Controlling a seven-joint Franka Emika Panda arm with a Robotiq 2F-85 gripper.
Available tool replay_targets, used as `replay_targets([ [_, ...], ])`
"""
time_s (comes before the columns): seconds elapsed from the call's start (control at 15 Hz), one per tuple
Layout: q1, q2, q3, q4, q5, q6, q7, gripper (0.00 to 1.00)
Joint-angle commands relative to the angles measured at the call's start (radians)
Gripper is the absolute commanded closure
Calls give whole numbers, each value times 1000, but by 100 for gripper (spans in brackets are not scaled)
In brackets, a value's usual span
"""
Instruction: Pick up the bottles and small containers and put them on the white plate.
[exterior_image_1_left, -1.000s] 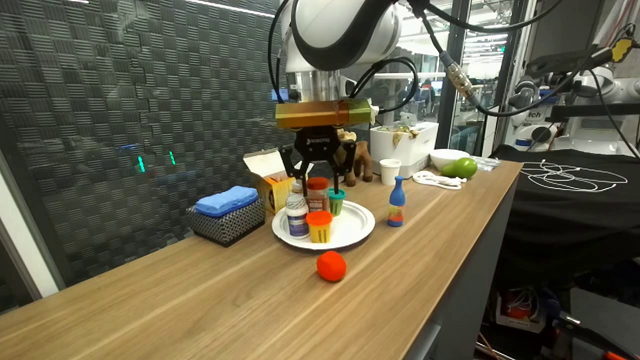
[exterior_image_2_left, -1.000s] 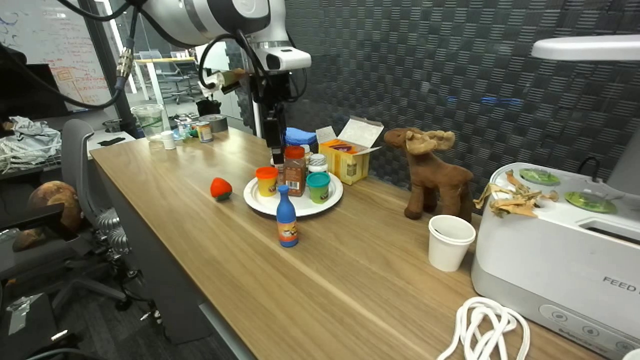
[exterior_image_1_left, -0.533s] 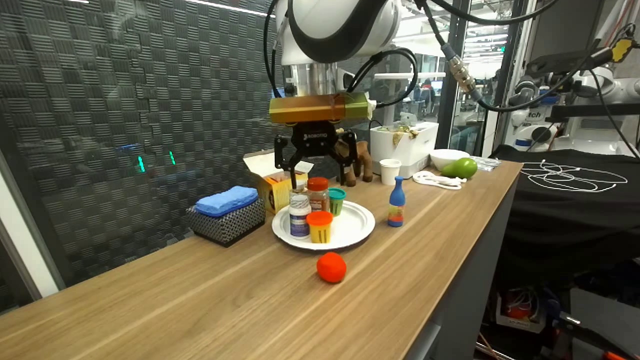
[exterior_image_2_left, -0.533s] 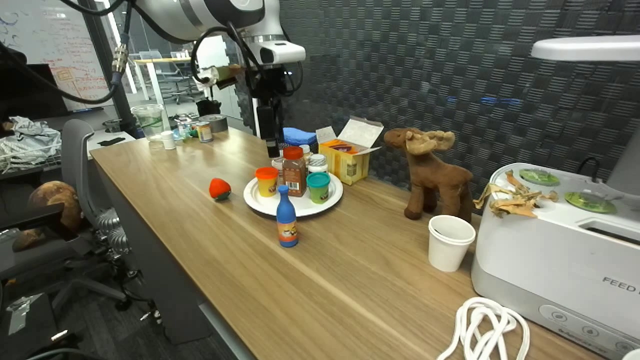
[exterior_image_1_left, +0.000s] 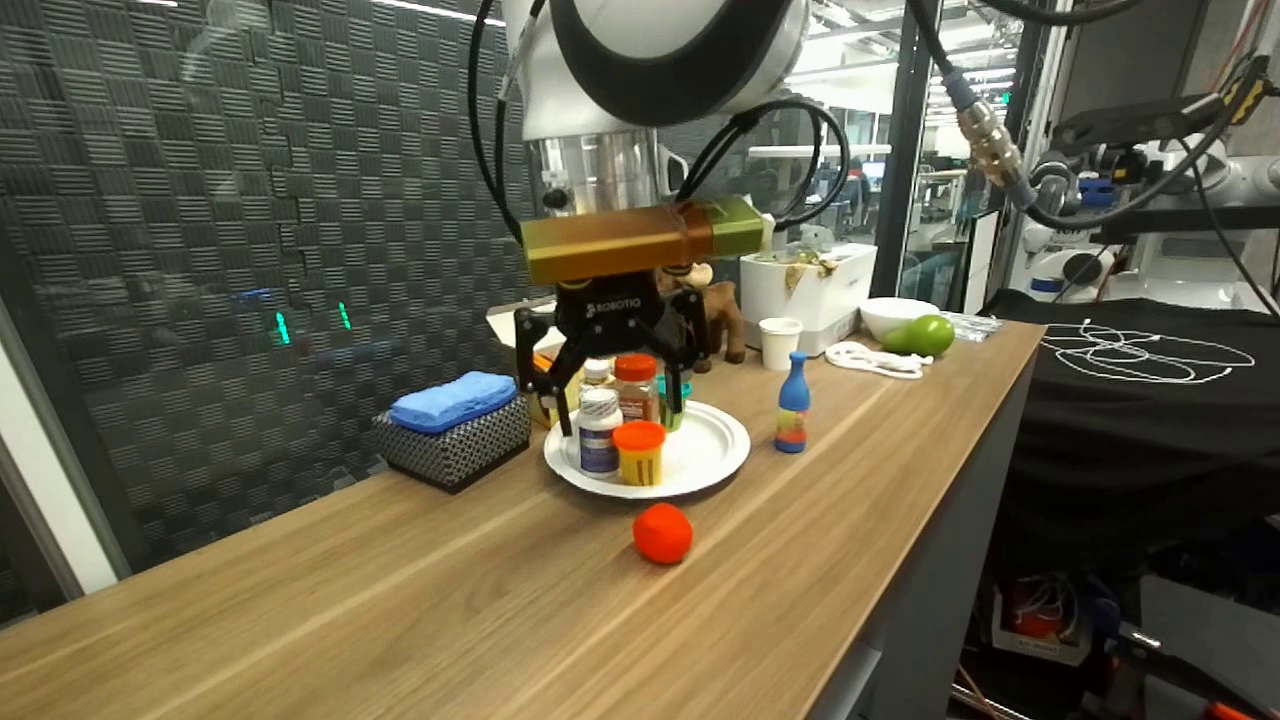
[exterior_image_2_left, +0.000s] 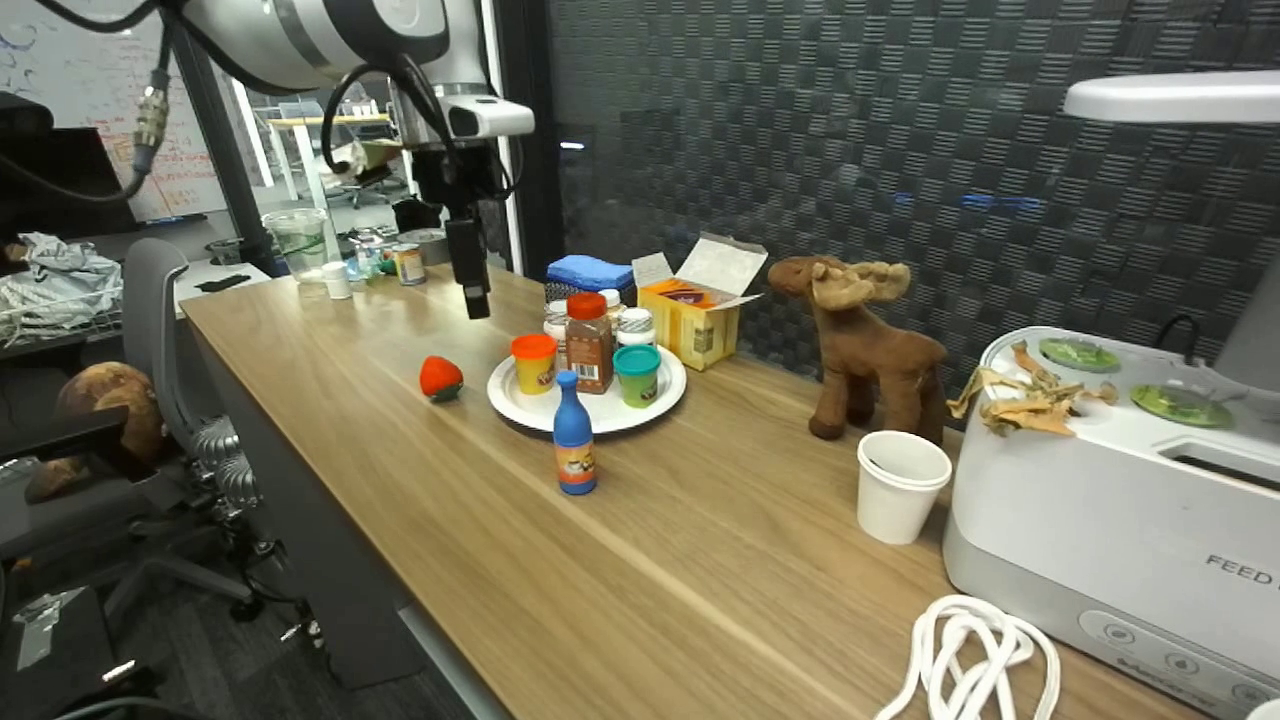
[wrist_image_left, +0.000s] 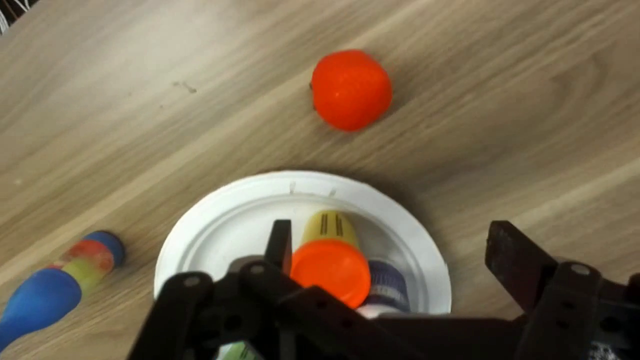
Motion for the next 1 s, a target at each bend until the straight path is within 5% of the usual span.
replay_targets([
  [0.0, 5, -25, 6, -110, 16, 108, -67, 0],
  [0.93, -27, -27, 3, -239, 192, 205, -309, 0],
])
